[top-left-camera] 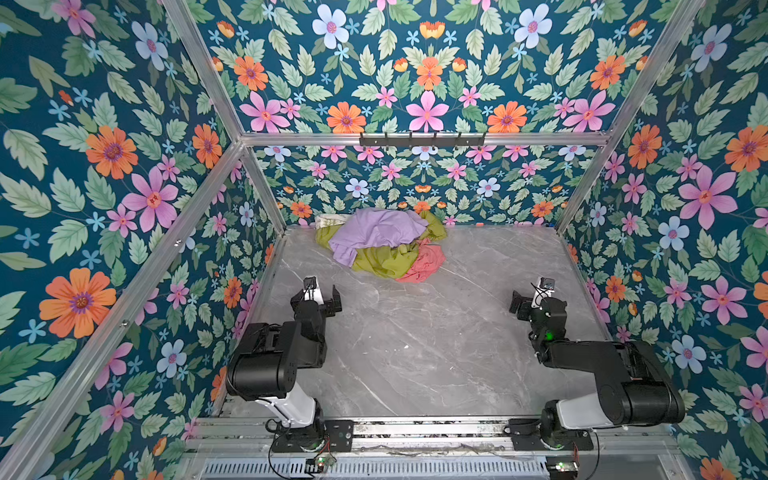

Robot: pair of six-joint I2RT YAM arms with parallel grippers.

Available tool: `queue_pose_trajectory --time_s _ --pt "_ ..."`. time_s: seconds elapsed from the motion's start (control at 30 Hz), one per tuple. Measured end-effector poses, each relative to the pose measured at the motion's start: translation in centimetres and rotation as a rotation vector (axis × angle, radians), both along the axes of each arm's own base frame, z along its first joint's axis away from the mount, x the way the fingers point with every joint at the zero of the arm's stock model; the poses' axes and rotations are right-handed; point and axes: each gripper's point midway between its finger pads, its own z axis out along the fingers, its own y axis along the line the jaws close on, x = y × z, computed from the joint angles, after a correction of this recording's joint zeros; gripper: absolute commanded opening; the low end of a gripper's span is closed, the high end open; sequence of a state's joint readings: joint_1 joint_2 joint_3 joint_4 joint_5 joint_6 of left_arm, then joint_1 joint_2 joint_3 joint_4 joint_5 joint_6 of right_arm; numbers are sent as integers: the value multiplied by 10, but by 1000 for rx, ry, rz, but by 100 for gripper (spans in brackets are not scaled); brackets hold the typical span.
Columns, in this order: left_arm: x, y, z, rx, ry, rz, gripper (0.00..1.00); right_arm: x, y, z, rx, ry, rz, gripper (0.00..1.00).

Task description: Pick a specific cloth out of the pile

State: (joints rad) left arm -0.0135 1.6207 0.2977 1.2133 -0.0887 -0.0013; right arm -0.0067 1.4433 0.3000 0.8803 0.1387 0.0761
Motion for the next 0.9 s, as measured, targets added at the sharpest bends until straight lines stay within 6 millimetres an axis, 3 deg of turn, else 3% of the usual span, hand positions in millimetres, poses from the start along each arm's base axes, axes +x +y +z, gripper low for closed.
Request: queue_pose_trajectory --time_s 0.9 --pt "-2 0 -1 0 1 0 100 0 0 0 1 0 3 99"
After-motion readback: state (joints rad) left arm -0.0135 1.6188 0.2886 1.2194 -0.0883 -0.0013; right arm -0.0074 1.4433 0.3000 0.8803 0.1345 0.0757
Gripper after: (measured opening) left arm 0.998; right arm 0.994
